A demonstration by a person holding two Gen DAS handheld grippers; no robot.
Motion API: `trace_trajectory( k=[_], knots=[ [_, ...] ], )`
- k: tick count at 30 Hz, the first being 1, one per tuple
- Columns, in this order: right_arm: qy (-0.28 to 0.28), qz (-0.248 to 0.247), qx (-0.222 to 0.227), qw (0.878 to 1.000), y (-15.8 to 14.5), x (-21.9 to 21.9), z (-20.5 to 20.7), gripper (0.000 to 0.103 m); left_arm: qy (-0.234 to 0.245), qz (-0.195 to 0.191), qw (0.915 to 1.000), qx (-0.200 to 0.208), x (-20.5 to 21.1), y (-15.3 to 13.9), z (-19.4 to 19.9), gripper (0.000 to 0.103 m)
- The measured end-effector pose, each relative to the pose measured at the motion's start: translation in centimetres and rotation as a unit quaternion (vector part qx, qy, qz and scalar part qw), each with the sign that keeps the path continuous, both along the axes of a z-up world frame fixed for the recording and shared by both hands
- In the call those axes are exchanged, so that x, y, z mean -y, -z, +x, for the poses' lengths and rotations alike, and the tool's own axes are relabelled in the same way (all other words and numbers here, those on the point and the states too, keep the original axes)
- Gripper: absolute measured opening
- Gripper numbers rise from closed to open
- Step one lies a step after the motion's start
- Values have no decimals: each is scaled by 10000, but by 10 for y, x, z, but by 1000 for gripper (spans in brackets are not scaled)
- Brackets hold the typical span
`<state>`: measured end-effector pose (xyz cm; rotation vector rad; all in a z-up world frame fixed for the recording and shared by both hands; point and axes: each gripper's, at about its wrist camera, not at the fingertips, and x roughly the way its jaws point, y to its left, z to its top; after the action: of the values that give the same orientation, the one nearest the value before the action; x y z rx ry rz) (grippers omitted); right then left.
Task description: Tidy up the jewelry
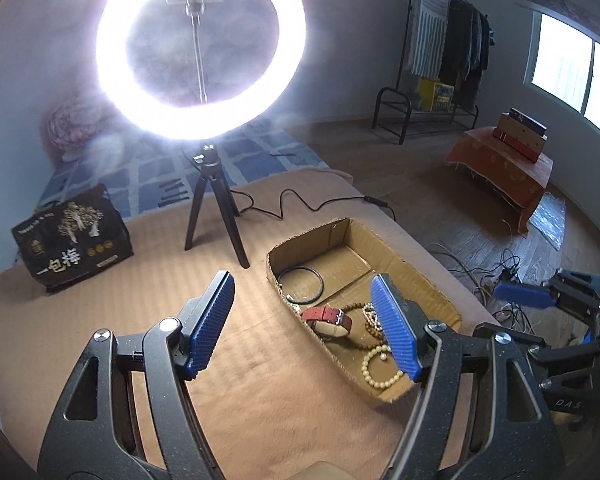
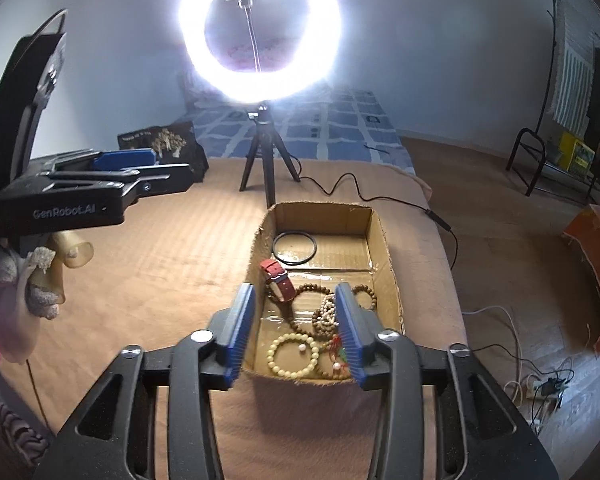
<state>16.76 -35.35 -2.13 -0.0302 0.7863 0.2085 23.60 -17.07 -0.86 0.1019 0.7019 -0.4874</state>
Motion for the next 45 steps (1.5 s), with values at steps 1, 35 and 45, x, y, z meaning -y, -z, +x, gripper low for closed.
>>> trace_trajectory(
  k=[1,35,45],
  knots=[
    [16,-2,38,10000,-5,-2,-6,52,-8,-1,10000,47,-4,-4,-7,73],
    [643,-103,375,9972,-13,-25,-62,80,-425,419,9976,363,-73,-4,-125,102],
    [787,-134,401,9960,-12,-20,-61,80,-403,568,9969,371,-65,-3,-128,102]
  ],
)
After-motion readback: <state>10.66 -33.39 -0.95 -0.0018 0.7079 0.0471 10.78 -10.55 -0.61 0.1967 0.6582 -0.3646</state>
